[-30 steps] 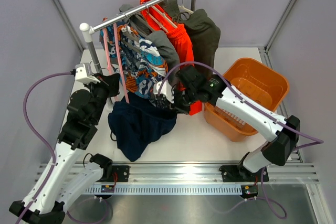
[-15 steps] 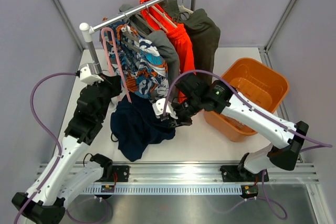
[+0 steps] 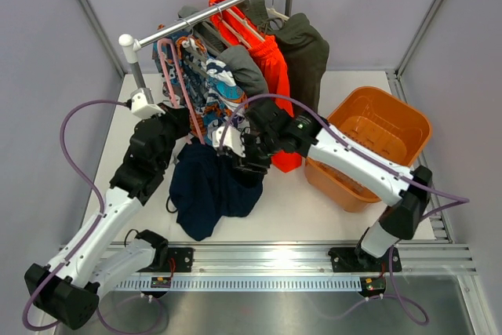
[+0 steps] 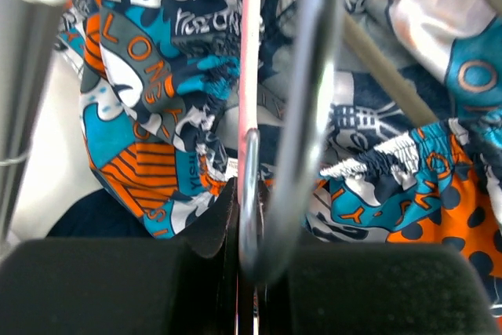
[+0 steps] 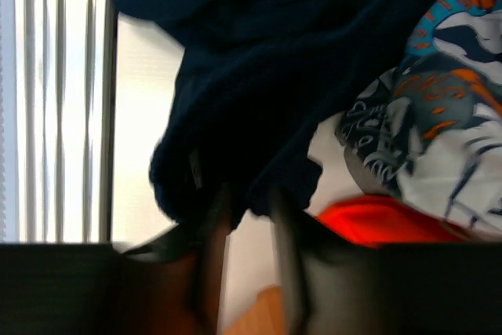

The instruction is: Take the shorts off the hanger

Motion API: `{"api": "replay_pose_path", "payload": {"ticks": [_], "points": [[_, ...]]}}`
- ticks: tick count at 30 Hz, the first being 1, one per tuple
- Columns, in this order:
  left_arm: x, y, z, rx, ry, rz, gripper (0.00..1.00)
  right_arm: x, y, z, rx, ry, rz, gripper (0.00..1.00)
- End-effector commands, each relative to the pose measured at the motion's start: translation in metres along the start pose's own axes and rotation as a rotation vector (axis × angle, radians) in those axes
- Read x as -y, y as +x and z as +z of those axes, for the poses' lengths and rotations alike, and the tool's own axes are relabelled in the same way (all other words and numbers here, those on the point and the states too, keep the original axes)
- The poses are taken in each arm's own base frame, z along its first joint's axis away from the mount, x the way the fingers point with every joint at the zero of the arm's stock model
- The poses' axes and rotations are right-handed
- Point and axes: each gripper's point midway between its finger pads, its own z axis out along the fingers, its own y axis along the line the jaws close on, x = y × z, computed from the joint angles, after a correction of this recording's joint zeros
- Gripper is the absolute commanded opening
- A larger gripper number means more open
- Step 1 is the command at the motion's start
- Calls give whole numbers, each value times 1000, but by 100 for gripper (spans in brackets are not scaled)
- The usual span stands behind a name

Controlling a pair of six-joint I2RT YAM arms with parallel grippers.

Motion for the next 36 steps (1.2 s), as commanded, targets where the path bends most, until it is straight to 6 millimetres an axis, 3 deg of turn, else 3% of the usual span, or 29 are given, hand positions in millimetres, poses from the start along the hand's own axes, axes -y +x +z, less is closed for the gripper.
{"api": "replay_pose_path", "payload": {"ticks": [1,2,3,7,10,17,23,27,28,31,34,36], "points": [[34,-34,-7,89,115,-84,0,32,-29,-8,98,49,101,55],[34,-32,-10,77,120,-82,0,35,-39,-17,147,46,99,64],[35,-29,-11,63,130,-81,0,24,-53,-28,217,-4,60,76],[34,-19,-18,25,146,-85,0,0,-80,-44,349,-122,-55,86],[35,-14,-23,5,161,-100,0,-1,-92,-35,369,-178,-46,86],[40,-11,-32,-20,194,-123,0,15,-118,-11,413,-128,-133,86],[40,-5,-38,-42,210,-146,0,35,-111,20,352,-88,-122,81],[40,-7,-42,-37,217,-156,0,40,-105,33,327,-70,-91,69],[40,-7,-43,-35,218,-157,0,37,-105,32,324,-81,-92,50],[36,-6,-43,-36,204,-156,0,18,-101,25,324,-147,-79,12],[29,-5,-42,-26,174,-150,0,-6,-101,8,356,-209,-116,0],[25,-6,-40,-10,158,-159,0,-29,-105,-9,403,-299,-156,0]]}}
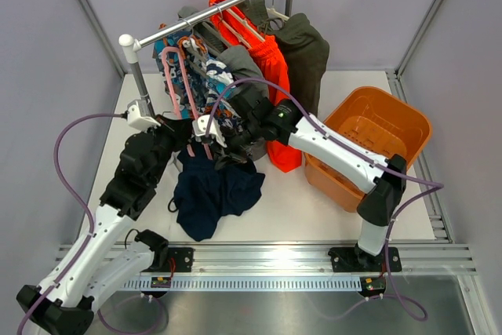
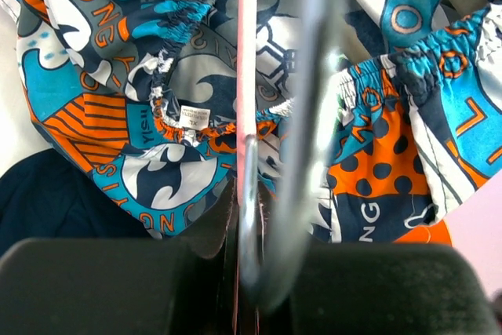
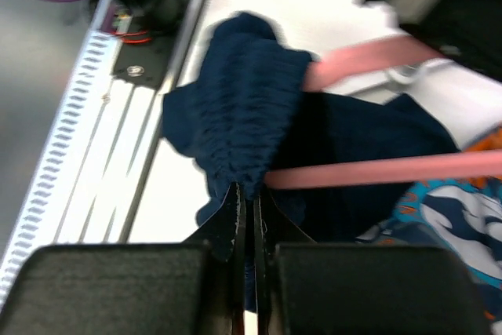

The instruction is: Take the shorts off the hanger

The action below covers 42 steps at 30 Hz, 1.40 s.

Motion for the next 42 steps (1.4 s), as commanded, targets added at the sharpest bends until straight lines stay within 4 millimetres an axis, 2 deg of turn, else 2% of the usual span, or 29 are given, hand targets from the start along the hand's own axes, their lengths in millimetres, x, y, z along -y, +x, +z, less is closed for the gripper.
{"api": "replay_pose_path", "payload": {"ticks": [1,3,4,6,7,8,13,16,17,18,19,20,21,22,23,24,25,27,29,32,34,36,37,39,42], "points": [[11,-18,-1,81,35,-57,0,-62,-30,-30,95,-180,-114,0],[7,-21,1,101,10,-71,0,-87,-33,-36,108,-260,-157,0],[7,-23,3,109,4,-83,0,-108,-27,-32,82,-322,-193,0],[7,-29,5,140,-3,-93,0,-122,-19,-28,44,-354,-203,0],[9,-32,5,147,0,-95,0,-129,-12,-19,22,-375,-191,0],[12,-34,7,154,4,-96,0,-128,-7,-15,8,-366,-176,0],[23,-40,5,139,37,-74,0,-94,19,3,-92,-194,-50,0],[23,-29,0,80,41,-41,0,-63,27,-4,-100,-69,44,0],[23,-25,-2,55,48,-33,0,-44,35,-10,-120,1,69,0],[24,-24,-5,43,52,-28,0,-36,39,-12,-126,42,90,0],[16,-15,-8,7,27,-19,0,-27,40,-15,-124,76,96,4],[15,-14,-11,-5,18,-21,0,-14,47,-22,-141,135,105,14],[12,-12,-14,-20,3,-27,0,-11,51,-23,-149,151,109,29],[4,-5,-19,-56,-35,-40,0,-10,53,-25,-154,155,87,50],[7,-9,-22,-64,-48,-59,0,-11,53,-27,-149,155,77,58],[3,-9,-25,-79,-87,-76,0,-15,50,-31,-136,151,47,62],[-10,5,-27,-145,-168,-87,0,-18,46,-34,-122,147,38,64],[-9,2,-29,-165,-214,-120,0,-22,32,-41,-83,149,31,65],[-17,9,-29,-190,-282,-166,0,-18,24,-46,-84,193,33,66],[-19,8,-25,-183,-352,-246,0,-15,6,-51,-75,265,42,68],[-19,4,-27,-187,-421,-309,0,-25,-14,-49,-45,277,52,70],[-25,11,-20,-220,-506,-308,0,-28,-26,-54,-30,339,55,71],[-24,7,-25,-233,-551,-322,0,-26,-39,-53,14,378,71,74],[-27,15,-18,-270,-603,-304,0,-22,-55,-57,62,488,91,81],[-22,22,-11,-312,-599,-303,0,-22,-59,-55,66,522,113,88]]}}
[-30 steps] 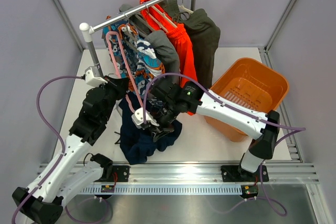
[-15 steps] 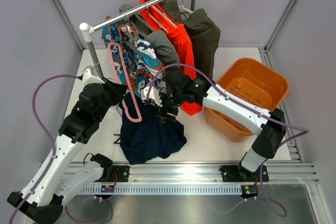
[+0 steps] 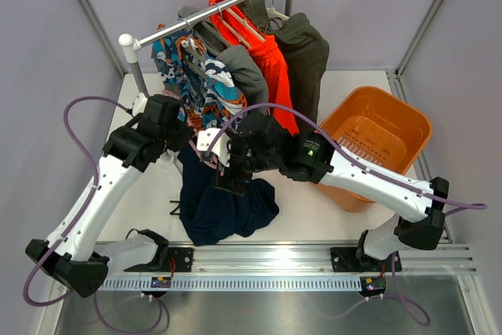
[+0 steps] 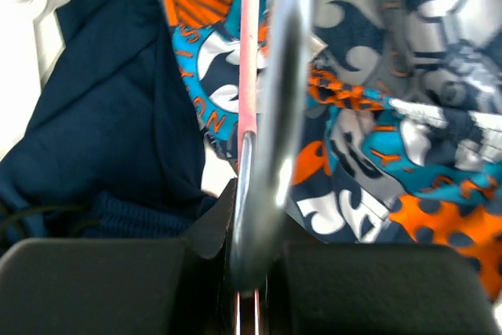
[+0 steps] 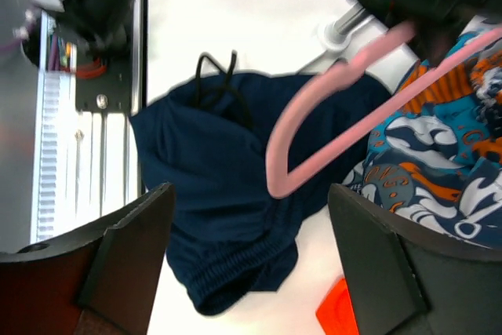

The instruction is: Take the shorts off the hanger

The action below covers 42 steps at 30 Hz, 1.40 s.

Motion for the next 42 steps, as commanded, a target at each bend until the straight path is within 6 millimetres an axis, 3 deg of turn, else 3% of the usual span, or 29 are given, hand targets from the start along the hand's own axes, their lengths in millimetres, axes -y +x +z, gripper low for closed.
{"api": "replay_pose_path", "payload": {"ticks": [1,4,8,17,21,22,24,25,27,28,29,31,32,34,36,38,42], "points": [[0,0,-5,-14,-42,-41,0,26,-29,-13,84,187,77,88],[2,1,-4,-28,-57,-32,0,32,-30,-9,91,224,103,88],[4,3,-5,-42,-43,-41,0,45,-25,8,62,281,137,80],[8,9,-6,-83,-52,-55,0,47,-14,37,18,318,203,70],[10,11,-6,-93,-46,-63,0,58,-6,39,-6,399,238,35],[11,10,-7,-92,-40,-65,0,60,-4,37,-7,414,242,20],[12,10,-7,-91,-37,-65,0,60,-4,34,-4,418,233,11],[13,10,-7,-90,-33,-63,0,60,-3,34,-6,418,231,1],[15,9,-7,-88,-21,-65,0,59,-4,30,-5,424,234,0],[18,8,-7,-86,-11,-65,4,60,-5,27,-2,427,237,0],[20,8,-8,-87,2,-64,17,60,-6,24,4,430,237,0],[29,6,-9,-84,39,-57,33,60,-7,21,6,434,245,0],[33,6,-12,-88,64,-51,46,60,-7,18,9,438,247,0],[44,1,-16,-75,120,-38,58,61,-6,16,9,446,249,0],[49,-4,-22,-56,158,-26,76,60,-4,13,9,452,249,0],[55,-10,-30,-33,201,-2,89,62,-2,8,14,465,251,0],[65,-16,-42,-10,281,57,99,71,0,-4,25,489,274,0]]}}
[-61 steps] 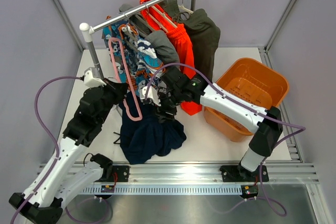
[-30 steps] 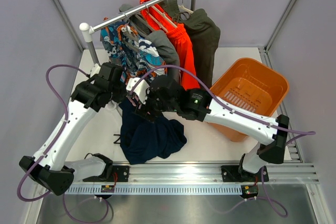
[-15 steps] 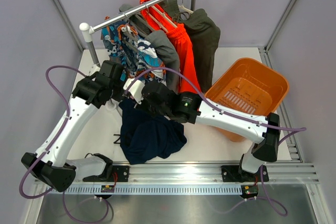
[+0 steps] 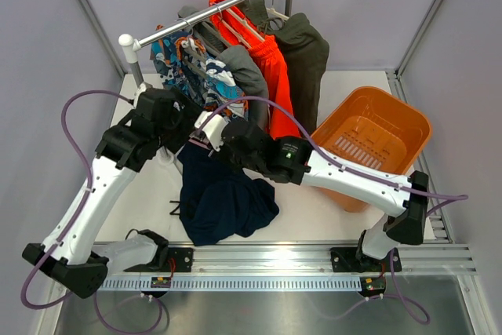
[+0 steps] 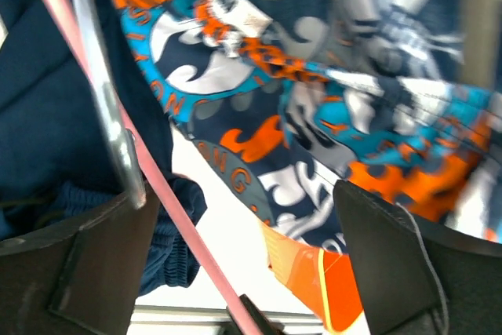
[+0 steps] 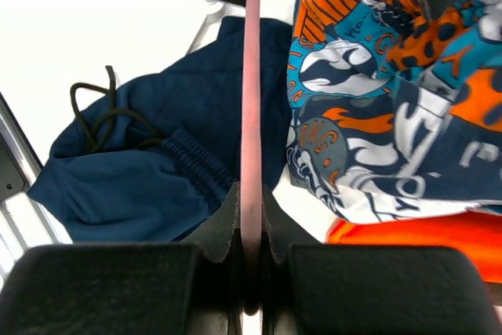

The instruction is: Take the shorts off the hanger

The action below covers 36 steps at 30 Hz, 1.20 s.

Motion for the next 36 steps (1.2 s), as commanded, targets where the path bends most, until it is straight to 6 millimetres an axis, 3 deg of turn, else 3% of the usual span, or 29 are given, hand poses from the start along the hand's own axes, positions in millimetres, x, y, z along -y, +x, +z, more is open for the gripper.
{"api": "replay_pose_path", "payload": {"ticks": [1,6,14,16,17,19,20,22,23,27,28,31,32,36], "points": [[40,-20,-31,67,206,70,99,24,-30,-25,117,47,68,0],[49,-28,-51,129,323,175,99,37,-24,-37,116,45,84,0],[60,-55,-95,301,467,275,99,28,-2,-44,85,-18,63,0],[61,-52,-103,308,516,322,99,31,-3,-44,85,-19,71,0],[66,-56,-121,363,591,390,98,35,-7,-45,96,-14,82,0],[64,-39,-130,351,688,497,97,40,-13,-46,106,-13,102,0],[63,-43,-160,454,784,603,96,44,-23,-50,128,-9,113,0],[50,-26,-170,461,862,720,96,55,-35,-52,153,11,134,0],[36,-25,-186,526,881,805,97,58,-38,-53,155,18,146,0],[-8,-12,-183,513,812,898,99,70,-54,-54,188,38,167,0],[-21,-5,-174,471,776,922,99,72,-63,-55,203,40,167,0],[-41,2,-165,441,731,937,99,75,-76,-52,228,40,168,0],[-49,7,-155,408,706,940,99,79,-89,-57,261,46,169,0],[-60,13,-141,380,677,922,99,90,-117,-56,321,86,175,0]]}}
